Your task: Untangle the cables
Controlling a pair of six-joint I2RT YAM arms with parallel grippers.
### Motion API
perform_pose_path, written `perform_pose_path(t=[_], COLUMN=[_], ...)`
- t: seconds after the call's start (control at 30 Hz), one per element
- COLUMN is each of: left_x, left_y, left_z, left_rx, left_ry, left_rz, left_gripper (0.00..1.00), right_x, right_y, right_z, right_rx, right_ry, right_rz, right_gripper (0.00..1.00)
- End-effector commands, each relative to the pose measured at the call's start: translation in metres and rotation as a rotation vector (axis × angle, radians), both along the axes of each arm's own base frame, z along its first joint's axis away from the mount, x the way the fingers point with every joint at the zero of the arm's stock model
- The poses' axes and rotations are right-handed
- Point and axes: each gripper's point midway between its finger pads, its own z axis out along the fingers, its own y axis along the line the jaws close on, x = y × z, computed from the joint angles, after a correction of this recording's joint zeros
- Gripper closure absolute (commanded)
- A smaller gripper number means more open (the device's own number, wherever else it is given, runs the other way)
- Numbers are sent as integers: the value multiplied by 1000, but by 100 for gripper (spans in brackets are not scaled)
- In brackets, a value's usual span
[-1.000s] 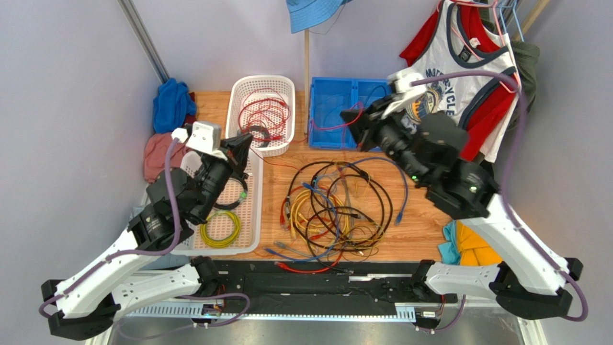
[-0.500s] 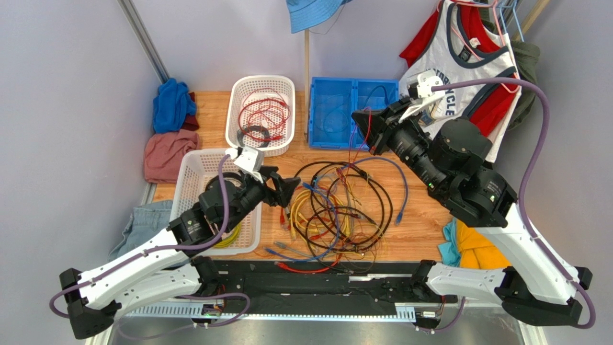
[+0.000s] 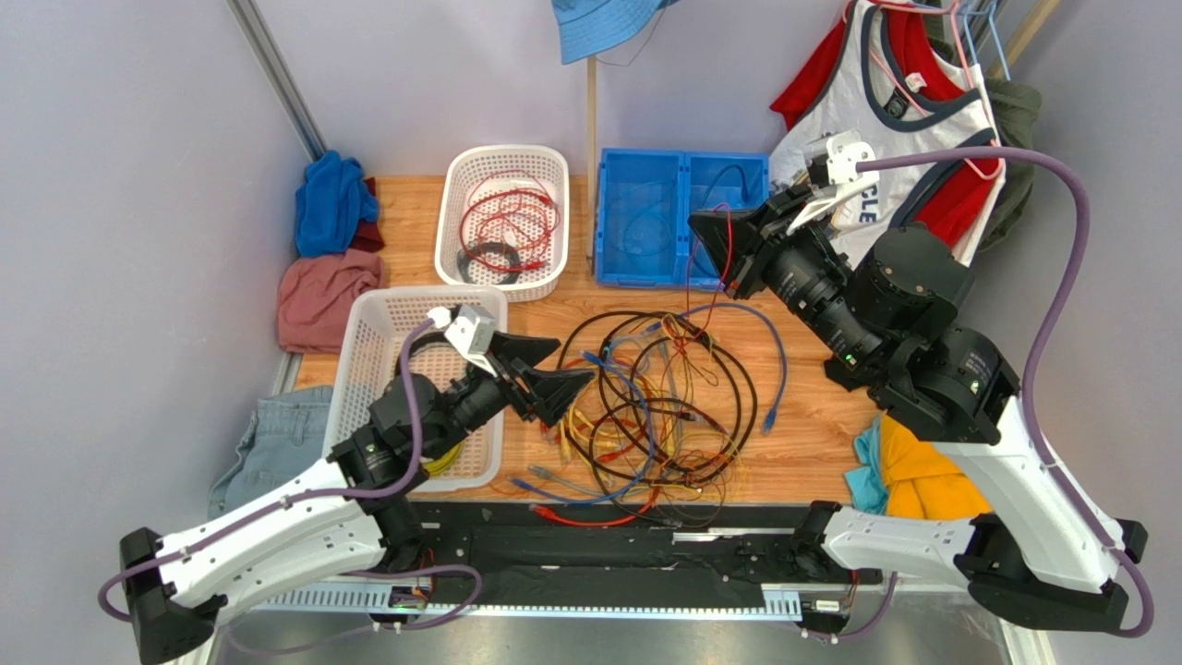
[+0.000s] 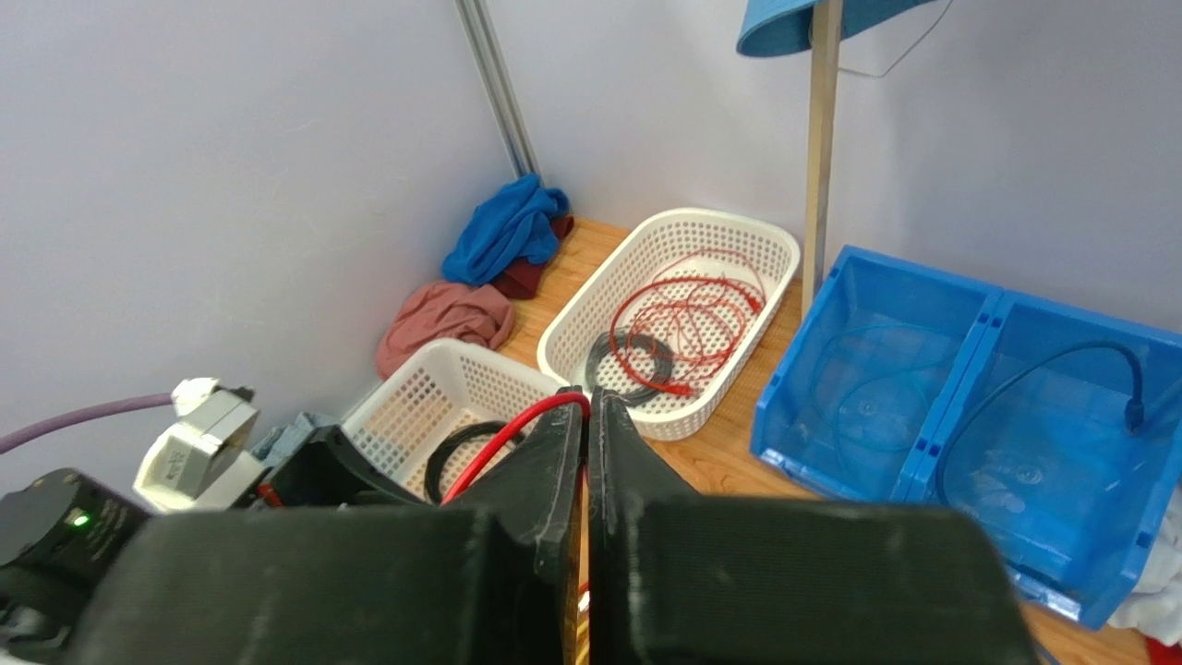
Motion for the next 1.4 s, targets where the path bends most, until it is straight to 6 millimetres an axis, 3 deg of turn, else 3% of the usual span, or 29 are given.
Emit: perform_pose_path(t=[0.0, 0.33, 0.67, 0.73, 0.77, 0.83, 0.87, 0.9, 0.97, 1.1, 1.37], left_x=[-13, 1, 11, 11, 14, 10, 12, 8, 10, 10, 29], left_y=[-35, -59, -100, -103, -108, -111, -116, -117, -124, -132, -158], left_z=[21, 20, 11, 20, 13, 26, 19, 29, 23, 31, 28], left_rx=[-65, -122, -179, -222, -219, -279, -280, -325, -340, -421, -477], left_ry=[-38, -20, 5, -23, -19, -65, -58, -93, -91, -114, -79], left_rz=[-169, -172, -257, -265, -265, -282, -288, -301, -309, -340, -338], left_gripper=[11, 2, 1, 1, 1, 1, 1, 1, 1, 1, 2], right_x=[-15, -46, -59, -62, -63, -65, -66, -66, -67, -72, -78], right_y=[-4, -4, -8, -8, -8, -8, -9, -9, -10, -9, -6], right_z=[20, 23, 27, 27, 27, 26, 26, 26, 26, 25, 24], right_rx=[64, 119, 155, 163, 164, 173, 175, 180, 185, 196, 225], right_ry=[-3, 46, 60, 66, 67, 72, 72, 73, 71, 77, 97], right_rz=[50, 177, 223, 234, 237, 247, 248, 250, 251, 271, 310], right_gripper=[100, 100, 100, 100, 100, 100, 100, 100, 100, 100, 100])
